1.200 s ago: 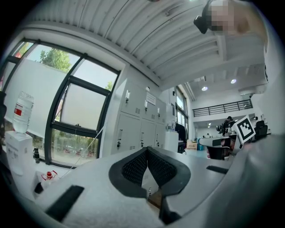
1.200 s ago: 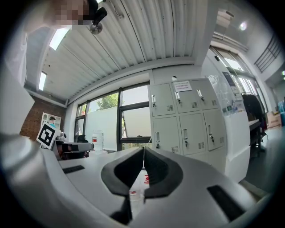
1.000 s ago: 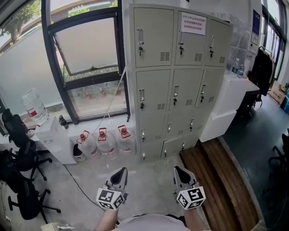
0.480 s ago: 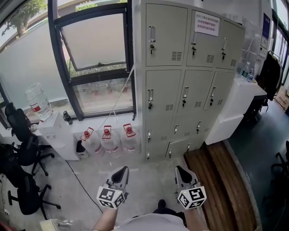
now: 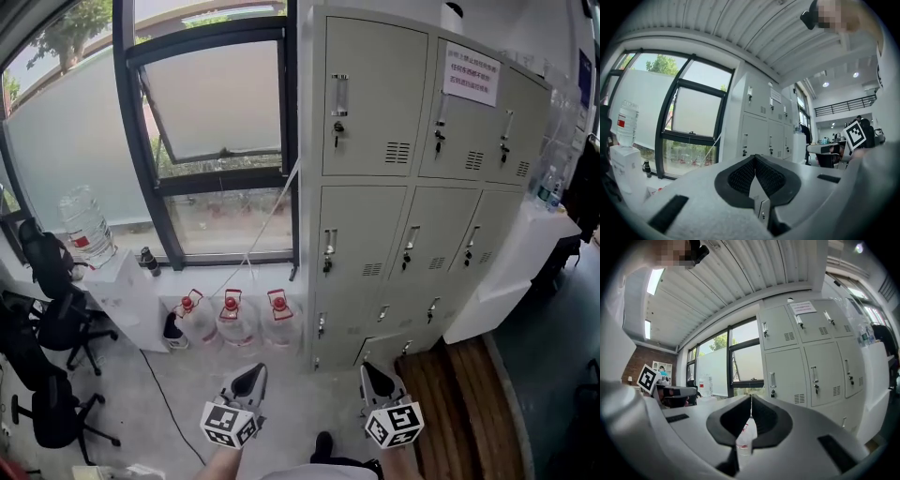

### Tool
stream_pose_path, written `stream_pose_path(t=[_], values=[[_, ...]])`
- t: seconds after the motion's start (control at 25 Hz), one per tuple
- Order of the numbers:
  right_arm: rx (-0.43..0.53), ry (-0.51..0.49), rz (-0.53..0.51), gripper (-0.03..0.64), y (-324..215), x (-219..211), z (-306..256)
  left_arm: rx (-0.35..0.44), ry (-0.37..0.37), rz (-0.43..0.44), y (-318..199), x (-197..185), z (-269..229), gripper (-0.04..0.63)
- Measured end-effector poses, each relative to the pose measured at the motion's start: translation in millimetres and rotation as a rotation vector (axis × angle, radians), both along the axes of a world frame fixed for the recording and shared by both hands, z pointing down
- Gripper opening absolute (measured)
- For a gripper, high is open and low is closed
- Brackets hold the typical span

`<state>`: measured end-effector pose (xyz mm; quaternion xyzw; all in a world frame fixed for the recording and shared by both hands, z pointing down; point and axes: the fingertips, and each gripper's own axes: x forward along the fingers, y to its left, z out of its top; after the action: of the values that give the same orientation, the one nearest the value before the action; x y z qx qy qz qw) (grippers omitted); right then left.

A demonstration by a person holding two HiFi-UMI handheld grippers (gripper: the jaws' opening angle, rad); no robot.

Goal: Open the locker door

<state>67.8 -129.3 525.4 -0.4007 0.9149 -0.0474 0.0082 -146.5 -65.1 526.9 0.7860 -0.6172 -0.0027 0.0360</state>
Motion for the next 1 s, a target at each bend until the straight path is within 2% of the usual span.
stream_pose_path(t=[0.28,0.4,0.64,1.0], values=[[0.013,0.006,-0.065,0.012,-108.0,-20.3,-14.0,0.032,-0.022,-0.065,-96.0,-9.7,-17.4,0.005],[0.026,0.008,-0.080,0.012,-138.0,-28.6,-20.9,0.014,-0.011,-0.085,-120.2,-14.8,-13.0,0.005],[0.034,-0.001,-0.103,0.012,-171.0,-50.8,-35.3,0.012,0.000,-0.092,-155.0,-30.5,-17.2,0.005],[0.060,0.010,-0.120,0.014,-202.0,-106.2,-63.8,-0.006,-0.012,-0.055,-189.9,-73.7,-30.7,0.005]])
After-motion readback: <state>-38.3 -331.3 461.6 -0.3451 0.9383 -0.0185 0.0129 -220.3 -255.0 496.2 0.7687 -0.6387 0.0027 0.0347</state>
